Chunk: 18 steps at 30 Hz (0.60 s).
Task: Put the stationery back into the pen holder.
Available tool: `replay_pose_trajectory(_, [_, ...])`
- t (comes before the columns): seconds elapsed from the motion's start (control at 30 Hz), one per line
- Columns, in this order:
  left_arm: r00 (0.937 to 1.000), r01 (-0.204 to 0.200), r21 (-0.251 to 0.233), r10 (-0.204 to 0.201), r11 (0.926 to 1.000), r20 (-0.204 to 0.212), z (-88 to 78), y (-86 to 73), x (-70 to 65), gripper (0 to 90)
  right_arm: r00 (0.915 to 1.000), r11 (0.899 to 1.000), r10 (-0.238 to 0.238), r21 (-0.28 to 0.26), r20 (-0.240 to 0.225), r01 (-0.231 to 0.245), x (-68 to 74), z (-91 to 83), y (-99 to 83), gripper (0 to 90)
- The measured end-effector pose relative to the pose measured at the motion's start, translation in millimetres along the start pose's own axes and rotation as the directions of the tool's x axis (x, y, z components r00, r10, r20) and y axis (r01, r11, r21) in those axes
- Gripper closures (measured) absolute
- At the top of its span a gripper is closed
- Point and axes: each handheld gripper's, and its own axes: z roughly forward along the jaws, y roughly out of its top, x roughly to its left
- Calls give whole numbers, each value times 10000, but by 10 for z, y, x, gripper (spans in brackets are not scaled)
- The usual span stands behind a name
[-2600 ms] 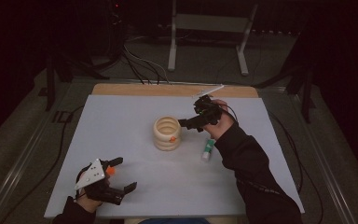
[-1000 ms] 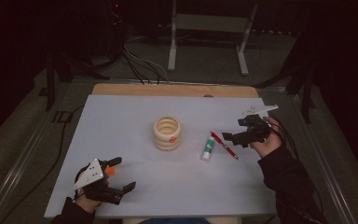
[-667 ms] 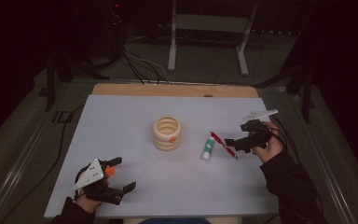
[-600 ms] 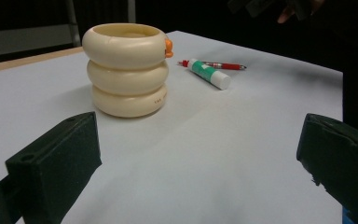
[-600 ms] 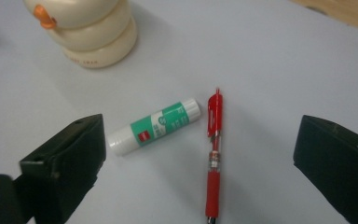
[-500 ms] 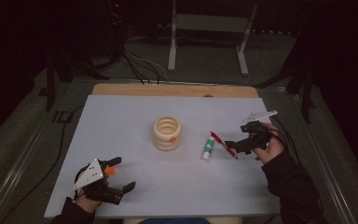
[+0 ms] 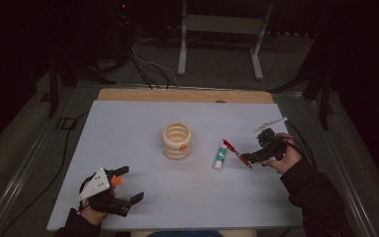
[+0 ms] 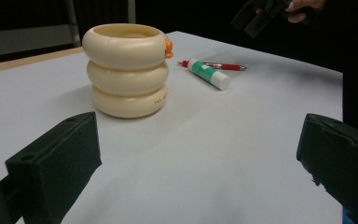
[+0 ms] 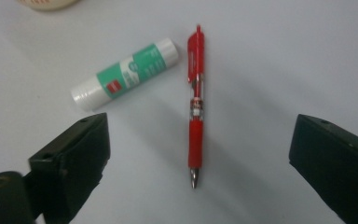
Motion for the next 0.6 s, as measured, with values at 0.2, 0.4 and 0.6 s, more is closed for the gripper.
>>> replay_pose_trajectory(0.2, [10000, -25, -5, 25, 10000, -7, -1, 4, -7, 0, 9996, 9976, 208, 651, 205, -220, 15, 38, 18, 237])
replay_pose_trajectory(0.4, [10000, -52, 3, 52, 10000, -1, 0, 6, -8, 1, 9986, 9888, 402, 1427, 352, -448, 27, 139, 28, 390])
replay_pose_trajectory(0.6, [10000, -63, 10, 63, 10000, -2, 2, 7, -7, 0, 9992, 9728, 121, 2308, 376, -205, 33, 231, 5, 504])
